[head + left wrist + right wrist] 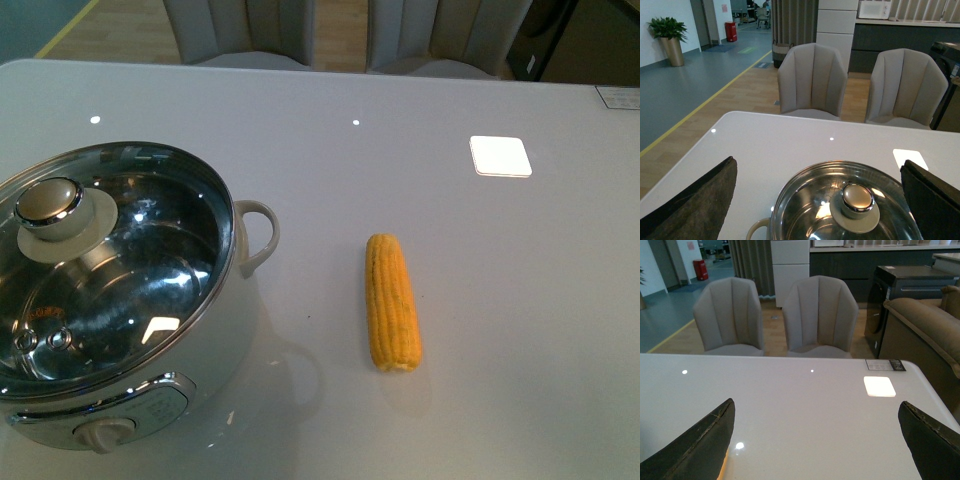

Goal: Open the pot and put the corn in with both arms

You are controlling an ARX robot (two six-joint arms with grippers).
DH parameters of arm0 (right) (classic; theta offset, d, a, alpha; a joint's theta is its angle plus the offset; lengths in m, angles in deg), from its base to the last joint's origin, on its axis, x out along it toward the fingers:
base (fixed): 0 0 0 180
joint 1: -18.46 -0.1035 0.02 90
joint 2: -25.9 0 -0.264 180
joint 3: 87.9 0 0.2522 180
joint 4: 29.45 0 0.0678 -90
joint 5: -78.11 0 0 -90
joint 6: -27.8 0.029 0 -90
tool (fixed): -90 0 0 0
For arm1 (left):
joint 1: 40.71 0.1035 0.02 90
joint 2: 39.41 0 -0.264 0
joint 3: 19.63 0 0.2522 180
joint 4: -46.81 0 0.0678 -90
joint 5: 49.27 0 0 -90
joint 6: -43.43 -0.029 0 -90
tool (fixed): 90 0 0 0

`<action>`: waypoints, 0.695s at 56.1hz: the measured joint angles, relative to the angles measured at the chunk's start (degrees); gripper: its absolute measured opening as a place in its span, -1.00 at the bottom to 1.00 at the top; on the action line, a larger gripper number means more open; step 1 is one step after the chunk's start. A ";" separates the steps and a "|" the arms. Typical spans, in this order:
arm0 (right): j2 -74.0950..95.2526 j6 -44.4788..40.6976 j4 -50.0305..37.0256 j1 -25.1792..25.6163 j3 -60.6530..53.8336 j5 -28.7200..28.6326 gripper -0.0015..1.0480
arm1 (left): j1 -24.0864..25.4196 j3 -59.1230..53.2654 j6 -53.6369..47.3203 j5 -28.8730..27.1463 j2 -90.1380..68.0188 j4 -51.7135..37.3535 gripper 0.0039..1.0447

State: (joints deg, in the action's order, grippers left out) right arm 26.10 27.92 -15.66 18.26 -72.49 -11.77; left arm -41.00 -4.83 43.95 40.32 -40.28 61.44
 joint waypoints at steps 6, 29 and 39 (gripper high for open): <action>-0.02 0.00 0.00 0.00 0.00 -0.04 0.83 | -0.87 9.55 2.49 -3.74 -14.21 20.79 0.88; 0.00 0.00 0.00 0.00 0.00 -0.02 0.83 | -4.63 15.06 2.49 -5.92 -47.60 -6.78 0.88; 0.00 0.00 0.00 0.00 0.00 0.00 0.83 | -9.66 14.49 5.11 -10.01 -65.37 -30.36 0.88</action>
State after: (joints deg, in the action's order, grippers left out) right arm 26.10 27.92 -15.66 18.26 -72.49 -11.77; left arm -50.67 9.66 49.06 30.31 -105.65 31.08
